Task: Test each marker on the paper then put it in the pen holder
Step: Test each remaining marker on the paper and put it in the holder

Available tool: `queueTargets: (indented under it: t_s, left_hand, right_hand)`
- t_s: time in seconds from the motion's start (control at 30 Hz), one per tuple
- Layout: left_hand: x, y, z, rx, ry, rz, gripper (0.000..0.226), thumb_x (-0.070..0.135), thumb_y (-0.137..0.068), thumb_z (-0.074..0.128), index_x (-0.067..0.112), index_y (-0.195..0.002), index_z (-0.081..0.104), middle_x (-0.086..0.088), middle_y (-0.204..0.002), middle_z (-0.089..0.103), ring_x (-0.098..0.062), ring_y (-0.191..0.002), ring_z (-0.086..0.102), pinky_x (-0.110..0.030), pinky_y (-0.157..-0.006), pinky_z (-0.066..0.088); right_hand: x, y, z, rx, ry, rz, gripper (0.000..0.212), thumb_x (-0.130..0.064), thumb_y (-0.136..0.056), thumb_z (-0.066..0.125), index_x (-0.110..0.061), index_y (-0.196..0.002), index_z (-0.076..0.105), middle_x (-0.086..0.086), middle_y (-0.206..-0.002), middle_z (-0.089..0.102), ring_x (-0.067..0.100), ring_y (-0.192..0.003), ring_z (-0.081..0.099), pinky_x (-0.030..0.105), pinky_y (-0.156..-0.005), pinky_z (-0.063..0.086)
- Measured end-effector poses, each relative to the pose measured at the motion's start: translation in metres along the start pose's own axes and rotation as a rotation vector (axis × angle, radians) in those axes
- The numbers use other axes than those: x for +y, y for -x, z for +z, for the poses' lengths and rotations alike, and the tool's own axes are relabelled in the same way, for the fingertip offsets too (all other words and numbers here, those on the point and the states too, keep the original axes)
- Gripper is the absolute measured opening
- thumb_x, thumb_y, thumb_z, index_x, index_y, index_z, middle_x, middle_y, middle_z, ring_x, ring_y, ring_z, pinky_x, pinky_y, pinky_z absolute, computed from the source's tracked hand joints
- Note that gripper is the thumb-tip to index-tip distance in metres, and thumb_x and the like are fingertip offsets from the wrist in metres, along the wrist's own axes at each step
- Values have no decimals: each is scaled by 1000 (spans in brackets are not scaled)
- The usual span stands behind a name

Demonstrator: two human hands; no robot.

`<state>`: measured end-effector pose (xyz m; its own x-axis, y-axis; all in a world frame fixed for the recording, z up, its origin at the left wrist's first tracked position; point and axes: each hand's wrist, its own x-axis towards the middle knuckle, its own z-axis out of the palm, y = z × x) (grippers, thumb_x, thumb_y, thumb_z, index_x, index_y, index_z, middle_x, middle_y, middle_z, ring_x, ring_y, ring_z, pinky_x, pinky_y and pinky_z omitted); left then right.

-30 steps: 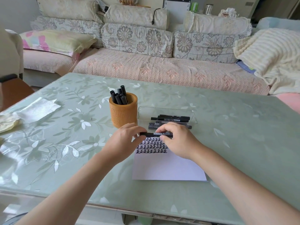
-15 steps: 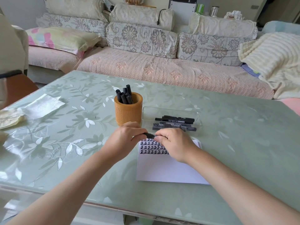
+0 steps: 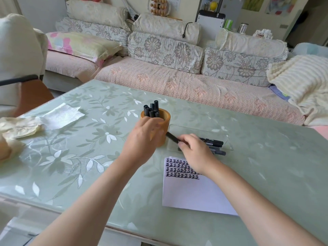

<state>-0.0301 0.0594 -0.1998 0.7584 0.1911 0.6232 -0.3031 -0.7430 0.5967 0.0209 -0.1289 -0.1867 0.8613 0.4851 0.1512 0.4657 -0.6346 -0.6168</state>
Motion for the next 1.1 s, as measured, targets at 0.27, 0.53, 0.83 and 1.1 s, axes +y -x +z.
queueTargets:
  t_s: [0.27, 0.53, 0.83, 1.1]
  left_hand:
    - [-15, -43, -12, 102, 66, -243, 54, 31, -85, 62, 25, -135, 42, 4, -129, 44, -17, -124, 37, -37, -106, 33]
    - [-40, -60, 1, -125, 172, -338, 80, 43, -75, 71, 35, -142, 29, 5, -133, 49, -15, -124, 44, -29, -97, 34]
    - [-40, -74, 5, -188, 298, -348, 73, 28, -68, 53, 32, -139, 36, 6, -118, 56, -20, -111, 53, -33, -94, 41]
    - [-25, -71, 5, -82, 204, -138, 62, 9, -80, 59, 27, -136, 42, 4, -119, 49, -1, -105, 45, -2, -85, 31]
  right_hand:
    - [-29, -43, -30, 293, -293, -42, 5, -20, -94, 61, -21, -95, 66, -6, -88, 68, 12, -84, 64, 26, -79, 50]
    - [-50, -96, -23, 306, -317, -51, 11, -18, -88, 69, -27, -83, 66, -5, -84, 71, 15, -82, 68, 36, -83, 56]
    - [-37, -105, 0, 146, 119, -20, 22, -34, -92, 63, -22, -109, 70, -4, -117, 58, 17, -106, 55, 34, -93, 43]
    - [-39, -112, 0, 14, 250, 51, 24, -39, -90, 53, -32, -75, 71, 7, -102, 61, 34, -108, 55, 43, -90, 48]
